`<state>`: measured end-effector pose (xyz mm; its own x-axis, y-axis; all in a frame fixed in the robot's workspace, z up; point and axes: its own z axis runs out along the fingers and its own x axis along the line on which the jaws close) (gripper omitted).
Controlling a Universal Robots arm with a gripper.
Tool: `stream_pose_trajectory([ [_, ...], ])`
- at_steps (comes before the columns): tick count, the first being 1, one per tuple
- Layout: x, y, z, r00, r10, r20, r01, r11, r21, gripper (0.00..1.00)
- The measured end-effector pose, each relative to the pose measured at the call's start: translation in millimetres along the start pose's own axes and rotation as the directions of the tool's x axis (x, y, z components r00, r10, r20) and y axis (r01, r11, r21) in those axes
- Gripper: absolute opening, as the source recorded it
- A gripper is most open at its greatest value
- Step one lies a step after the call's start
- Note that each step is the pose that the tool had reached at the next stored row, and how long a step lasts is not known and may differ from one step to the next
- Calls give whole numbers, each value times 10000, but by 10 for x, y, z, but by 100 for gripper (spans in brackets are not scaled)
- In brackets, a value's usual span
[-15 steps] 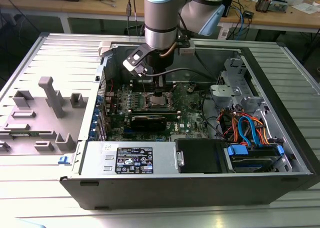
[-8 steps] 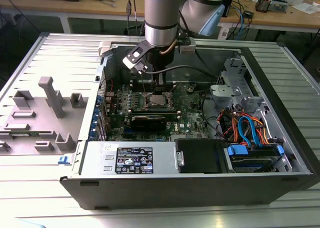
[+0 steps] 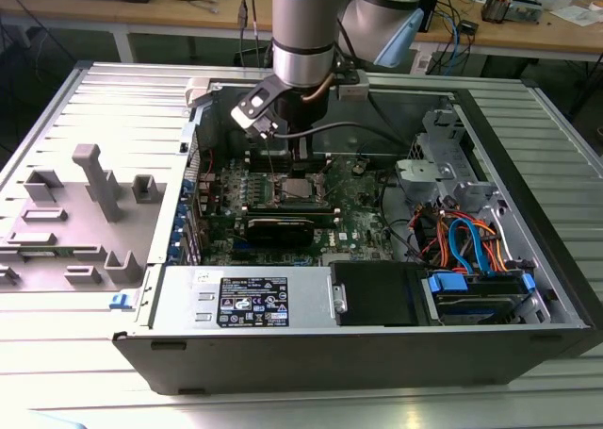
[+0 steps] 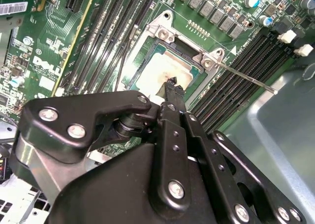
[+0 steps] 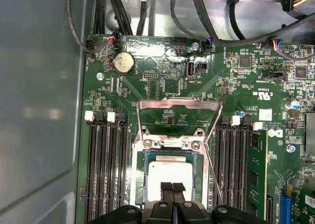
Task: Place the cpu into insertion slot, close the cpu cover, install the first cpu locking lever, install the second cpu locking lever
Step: 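Close the cpu cover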
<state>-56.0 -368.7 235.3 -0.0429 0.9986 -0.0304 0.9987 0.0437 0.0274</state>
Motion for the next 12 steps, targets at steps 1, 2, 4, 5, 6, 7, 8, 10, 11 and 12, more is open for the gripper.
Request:
stream_pose_trajectory([
  [1, 0, 0, -9, 10000, 0, 0, 0, 10000, 0, 11],
  [2, 0, 0, -10, 10000, 0, 0, 0, 10000, -1, 11],
  [4, 0, 0, -10, 10000, 0, -2, 0, 10000, -1, 11],
  [5, 0, 0, -11, 10000, 0, -1, 0, 10000, -1, 11],
  [6, 0, 0, -11, 10000, 0, 0, 0, 10000, 0, 11],
  [7, 0, 0, -11, 10000, 0, -1, 0, 10000, -1, 11],
  [8, 0, 0, -11, 10000, 0, -1, 0, 10000, -1, 11],
  [10, 0, 0, -12, 10000, 0, -1, 0, 10000, 0, 11],
  [11, 0, 0, -12, 10000, 0, 0, 0, 10000, -1, 11],
  [12, 0, 0, -12, 10000, 0, -1, 0, 10000, -1, 11],
])
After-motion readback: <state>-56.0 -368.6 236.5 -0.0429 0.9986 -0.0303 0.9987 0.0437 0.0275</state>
